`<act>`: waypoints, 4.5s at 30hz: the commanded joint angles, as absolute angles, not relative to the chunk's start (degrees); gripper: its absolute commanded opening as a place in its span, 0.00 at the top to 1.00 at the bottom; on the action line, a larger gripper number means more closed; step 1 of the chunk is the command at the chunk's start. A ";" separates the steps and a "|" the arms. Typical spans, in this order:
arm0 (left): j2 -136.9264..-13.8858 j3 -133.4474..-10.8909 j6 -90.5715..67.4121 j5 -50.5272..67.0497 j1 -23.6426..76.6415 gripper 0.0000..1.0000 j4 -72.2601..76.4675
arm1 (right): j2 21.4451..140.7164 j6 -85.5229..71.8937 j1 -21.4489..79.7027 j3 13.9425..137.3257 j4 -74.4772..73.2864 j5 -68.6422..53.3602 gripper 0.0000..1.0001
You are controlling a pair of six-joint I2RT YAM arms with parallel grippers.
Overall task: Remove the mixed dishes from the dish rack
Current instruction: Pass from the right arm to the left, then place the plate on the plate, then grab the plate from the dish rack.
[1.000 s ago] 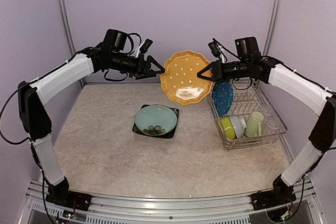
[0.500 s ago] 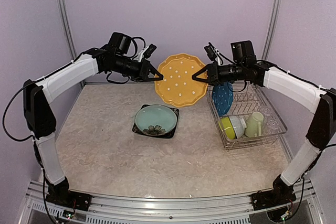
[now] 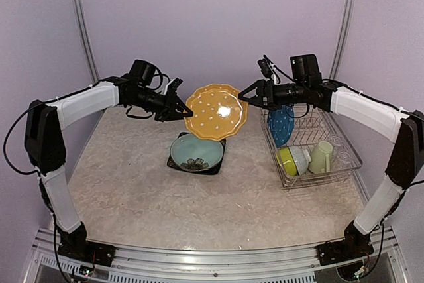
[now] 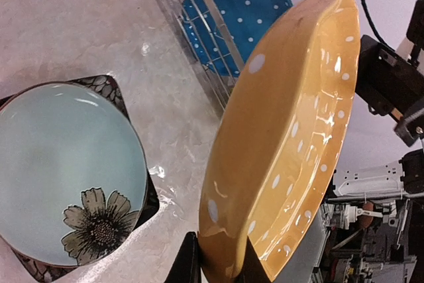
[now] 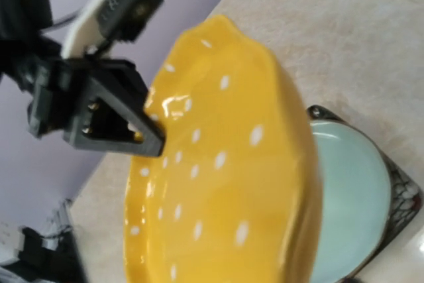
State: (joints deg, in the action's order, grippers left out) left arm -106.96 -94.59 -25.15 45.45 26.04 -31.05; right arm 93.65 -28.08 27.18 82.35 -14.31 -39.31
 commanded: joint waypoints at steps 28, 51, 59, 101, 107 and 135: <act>-108.54 -85.22 -28.11 44.42 16.96 1.00 -31.59 | 89.71 -22.85 26.52 84.91 -20.47 -30.44 0.01; -117.66 -92.83 -24.43 37.07 21.21 1.00 -41.06 | 88.25 -23.34 26.48 83.81 -21.29 -29.44 0.01; -117.88 -93.46 -23.98 32.63 21.45 0.88 -43.37 | 88.09 -23.30 26.46 83.67 -21.22 -29.45 0.01; -109.69 -80.23 -26.67 26.82 22.35 0.01 -36.66 | 84.80 -21.31 25.93 83.46 -24.06 -25.48 0.01; -113.20 -80.60 -27.86 26.73 25.31 0.01 -35.45 | 84.40 -21.11 25.96 83.32 -24.75 -25.24 0.01; -115.68 -85.19 -26.55 25.73 30.71 0.01 -36.91 | 83.76 -19.71 25.04 82.83 -26.02 -23.97 0.01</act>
